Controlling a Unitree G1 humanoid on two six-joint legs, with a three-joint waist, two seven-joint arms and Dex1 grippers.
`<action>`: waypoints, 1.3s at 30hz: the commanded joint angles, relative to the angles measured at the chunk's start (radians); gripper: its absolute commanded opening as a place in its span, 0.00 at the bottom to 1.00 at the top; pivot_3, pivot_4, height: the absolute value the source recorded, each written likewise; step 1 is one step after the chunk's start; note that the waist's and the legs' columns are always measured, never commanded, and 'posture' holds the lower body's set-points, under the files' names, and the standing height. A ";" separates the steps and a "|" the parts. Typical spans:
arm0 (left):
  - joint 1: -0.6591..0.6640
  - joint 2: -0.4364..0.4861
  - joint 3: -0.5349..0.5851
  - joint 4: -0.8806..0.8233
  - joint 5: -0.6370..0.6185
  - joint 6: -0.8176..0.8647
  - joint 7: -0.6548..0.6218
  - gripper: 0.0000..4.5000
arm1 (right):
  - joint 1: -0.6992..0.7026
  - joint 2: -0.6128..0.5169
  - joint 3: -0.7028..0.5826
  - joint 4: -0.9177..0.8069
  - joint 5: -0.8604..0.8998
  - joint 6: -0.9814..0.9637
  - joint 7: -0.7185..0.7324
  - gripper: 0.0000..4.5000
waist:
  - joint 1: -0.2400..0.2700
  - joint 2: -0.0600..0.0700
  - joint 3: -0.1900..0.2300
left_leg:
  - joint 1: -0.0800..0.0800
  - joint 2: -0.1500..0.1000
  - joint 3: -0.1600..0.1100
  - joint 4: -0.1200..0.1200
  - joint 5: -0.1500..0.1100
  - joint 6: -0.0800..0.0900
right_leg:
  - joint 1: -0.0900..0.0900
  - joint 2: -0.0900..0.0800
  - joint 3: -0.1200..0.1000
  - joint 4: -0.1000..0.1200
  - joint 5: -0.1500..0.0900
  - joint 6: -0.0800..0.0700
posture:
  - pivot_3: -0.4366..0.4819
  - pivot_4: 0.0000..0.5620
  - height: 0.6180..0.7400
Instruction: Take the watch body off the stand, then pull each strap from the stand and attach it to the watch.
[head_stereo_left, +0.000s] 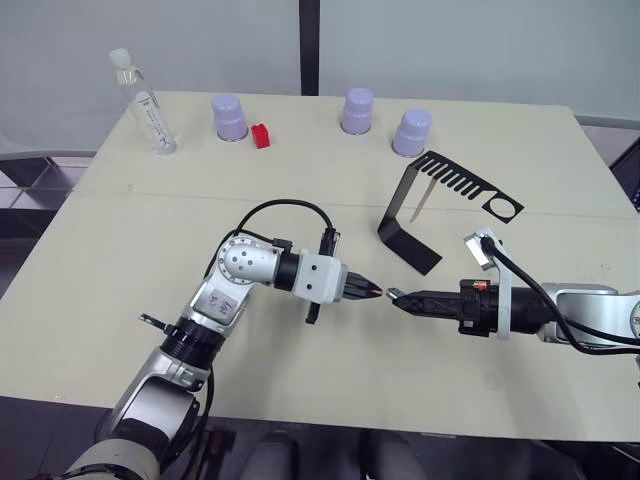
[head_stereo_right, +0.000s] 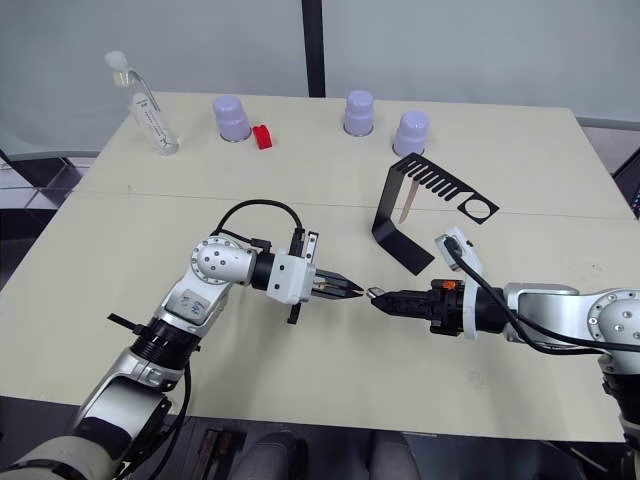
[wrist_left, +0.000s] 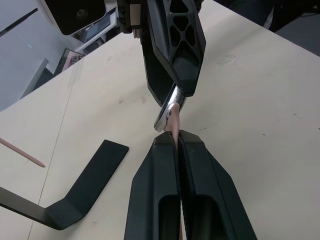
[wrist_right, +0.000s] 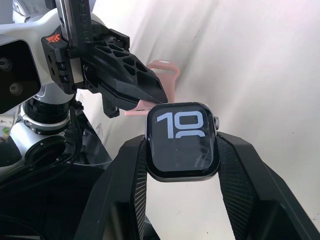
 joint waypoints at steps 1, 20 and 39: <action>-0.038 -0.049 -0.015 -0.027 -0.007 -0.010 0.029 0.00 | -0.026 0.007 0.007 -0.064 0.042 -0.005 0.026 0.33 | 0.000 0.000 0.000 | 0.000 0.000 0.000 0.000 0.000 0.000 | 0.000 0.000 0.000 0.000 0.000 0.000 | 0.48 0.27 1.00; -0.059 -0.100 -0.017 0.012 0.025 -0.018 0.042 0.00 | -0.056 0.009 0.018 -0.059 0.020 0.011 0.038 0.33 | 0.001 0.000 0.000 | 0.000 0.000 0.000 0.000 0.000 0.000 | 0.000 0.000 -0.001 0.000 0.000 0.000 | 0.48 0.27 1.00; -0.059 -0.122 -0.027 0.015 0.036 -0.027 0.040 0.00 | -0.037 0.018 0.025 -0.078 0.015 0.010 0.036 0.33 | 0.001 0.000 0.000 | 0.000 0.000 0.000 0.000 0.000 0.000 | 0.000 0.000 -0.002 0.000 0.000 0.000 | 0.48 0.27 1.00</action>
